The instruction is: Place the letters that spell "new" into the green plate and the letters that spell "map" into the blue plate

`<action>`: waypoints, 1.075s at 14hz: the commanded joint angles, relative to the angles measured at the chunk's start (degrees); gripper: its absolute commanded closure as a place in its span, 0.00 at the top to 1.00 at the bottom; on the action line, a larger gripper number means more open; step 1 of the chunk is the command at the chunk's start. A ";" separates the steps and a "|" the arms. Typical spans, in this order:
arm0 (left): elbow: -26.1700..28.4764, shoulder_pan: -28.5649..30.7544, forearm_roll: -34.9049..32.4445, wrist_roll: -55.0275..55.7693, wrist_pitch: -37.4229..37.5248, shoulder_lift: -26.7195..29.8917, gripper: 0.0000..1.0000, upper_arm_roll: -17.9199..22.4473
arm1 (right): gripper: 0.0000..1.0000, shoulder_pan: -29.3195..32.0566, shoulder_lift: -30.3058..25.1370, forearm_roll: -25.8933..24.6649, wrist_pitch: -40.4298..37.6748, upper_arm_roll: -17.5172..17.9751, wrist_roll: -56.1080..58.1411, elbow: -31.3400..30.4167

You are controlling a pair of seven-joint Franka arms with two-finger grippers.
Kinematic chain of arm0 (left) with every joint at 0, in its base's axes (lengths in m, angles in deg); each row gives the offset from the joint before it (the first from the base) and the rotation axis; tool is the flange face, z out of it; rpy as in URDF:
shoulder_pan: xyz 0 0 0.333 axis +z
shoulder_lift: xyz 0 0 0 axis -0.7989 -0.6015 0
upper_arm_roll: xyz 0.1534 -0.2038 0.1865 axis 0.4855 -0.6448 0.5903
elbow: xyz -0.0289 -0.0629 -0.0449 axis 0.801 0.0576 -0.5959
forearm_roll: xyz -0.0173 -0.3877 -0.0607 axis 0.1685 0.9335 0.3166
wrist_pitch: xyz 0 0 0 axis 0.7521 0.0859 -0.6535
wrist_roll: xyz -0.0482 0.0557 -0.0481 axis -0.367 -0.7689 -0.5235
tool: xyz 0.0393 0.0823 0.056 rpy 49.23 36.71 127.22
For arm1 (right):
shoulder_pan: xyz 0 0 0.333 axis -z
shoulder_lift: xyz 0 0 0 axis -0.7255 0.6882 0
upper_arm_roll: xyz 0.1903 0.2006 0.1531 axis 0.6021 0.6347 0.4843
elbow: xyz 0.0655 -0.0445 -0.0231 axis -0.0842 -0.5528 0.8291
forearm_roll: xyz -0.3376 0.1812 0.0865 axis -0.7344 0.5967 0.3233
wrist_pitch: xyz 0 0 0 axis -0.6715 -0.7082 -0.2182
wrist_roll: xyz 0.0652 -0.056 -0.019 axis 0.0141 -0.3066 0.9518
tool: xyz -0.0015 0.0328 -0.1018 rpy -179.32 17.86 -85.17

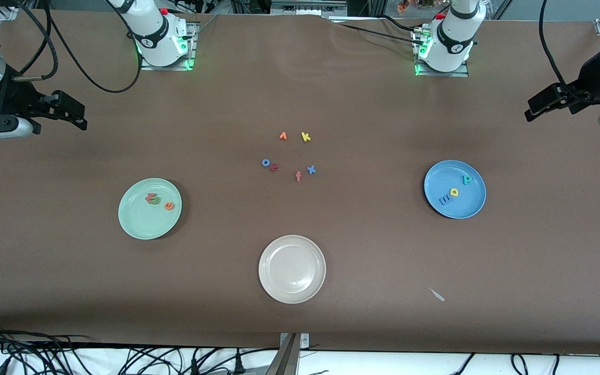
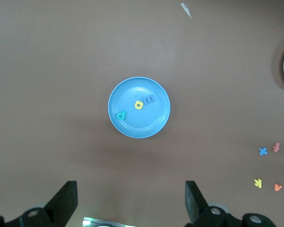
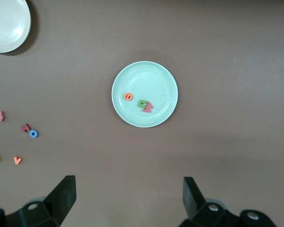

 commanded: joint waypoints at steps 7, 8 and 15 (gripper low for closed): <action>-1.42 0.14 -1.62 -1.19 0.40 -0.34 1.00 -0.07 | 1.00 0.28 -0.13 -0.38 -0.24 -0.04 0.75 0.05; -1.42 0.15 -1.62 -1.10 0.40 -0.34 1.00 -0.07 | 1.00 0.28 -0.13 -0.56 -0.24 -0.04 0.75 -0.04; -1.42 0.15 -1.62 -1.10 0.40 -0.25 1.00 -0.16 | 1.00 0.28 0.84 -0.56 0.02 -0.04 0.75 0.05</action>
